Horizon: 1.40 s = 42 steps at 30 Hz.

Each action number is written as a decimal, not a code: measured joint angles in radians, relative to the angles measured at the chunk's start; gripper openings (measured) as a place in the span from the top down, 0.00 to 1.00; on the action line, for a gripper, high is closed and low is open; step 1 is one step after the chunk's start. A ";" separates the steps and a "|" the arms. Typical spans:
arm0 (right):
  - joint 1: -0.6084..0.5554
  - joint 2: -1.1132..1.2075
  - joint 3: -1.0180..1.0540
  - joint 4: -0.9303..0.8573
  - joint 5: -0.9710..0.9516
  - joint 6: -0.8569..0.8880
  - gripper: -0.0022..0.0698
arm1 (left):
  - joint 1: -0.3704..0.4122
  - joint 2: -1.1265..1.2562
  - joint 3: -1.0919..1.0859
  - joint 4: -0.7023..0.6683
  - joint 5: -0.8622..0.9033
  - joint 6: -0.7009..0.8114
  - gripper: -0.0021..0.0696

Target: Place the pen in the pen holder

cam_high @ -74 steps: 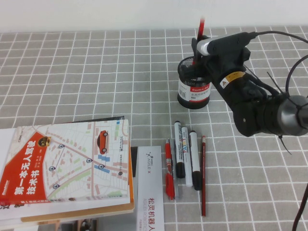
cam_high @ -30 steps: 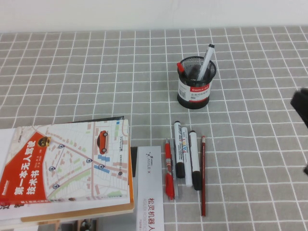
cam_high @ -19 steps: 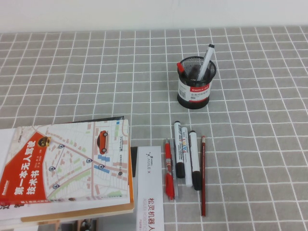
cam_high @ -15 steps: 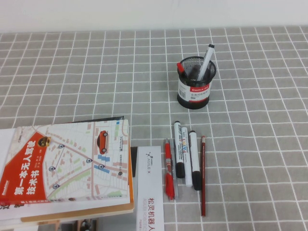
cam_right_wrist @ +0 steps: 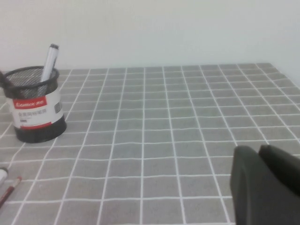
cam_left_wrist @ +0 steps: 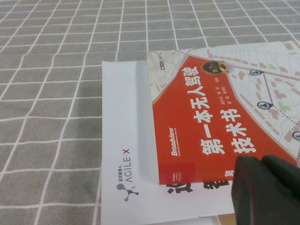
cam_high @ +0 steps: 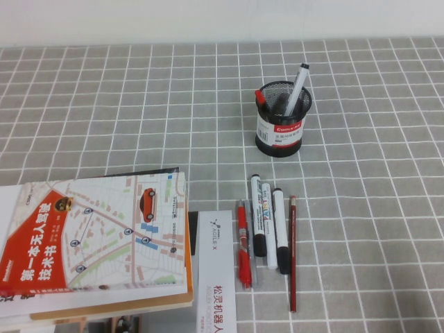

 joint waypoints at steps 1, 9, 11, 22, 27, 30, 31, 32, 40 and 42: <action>-0.003 -0.003 0.000 0.000 -0.002 0.000 0.99 | 0.000 0.000 0.000 0.000 0.000 0.000 0.98; -0.007 -0.026 0.000 0.014 0.011 -0.005 0.99 | 0.000 0.000 0.000 0.000 0.000 0.000 0.98; -0.007 -0.051 0.000 0.052 0.047 -0.046 0.99 | 0.000 0.000 0.000 0.000 0.000 0.000 0.98; -0.007 -0.142 0.000 0.408 0.377 -0.380 0.99 | 0.000 0.000 0.000 0.000 0.000 0.000 0.98; -0.007 -0.142 0.000 0.411 0.383 -0.389 0.99 | 0.000 0.000 0.000 0.000 0.000 0.000 0.98; -0.007 -0.142 0.000 0.411 0.383 -0.391 0.99 | 0.000 0.000 0.000 -0.005 0.000 0.000 0.98; -0.007 -0.142 0.000 0.411 0.383 -0.392 0.99 | 0.000 0.000 0.000 0.000 0.000 0.000 0.98; -0.007 -0.142 0.000 0.411 0.383 -0.392 0.99 | 0.000 0.000 0.000 0.000 0.000 0.000 0.98; -0.007 -0.142 0.000 0.412 0.383 -0.392 0.99 | 0.000 0.000 0.000 0.000 0.000 0.000 0.98; -0.007 -0.142 0.000 0.412 0.383 -0.392 0.99 | 0.000 0.000 0.000 0.000 0.000 0.000 0.98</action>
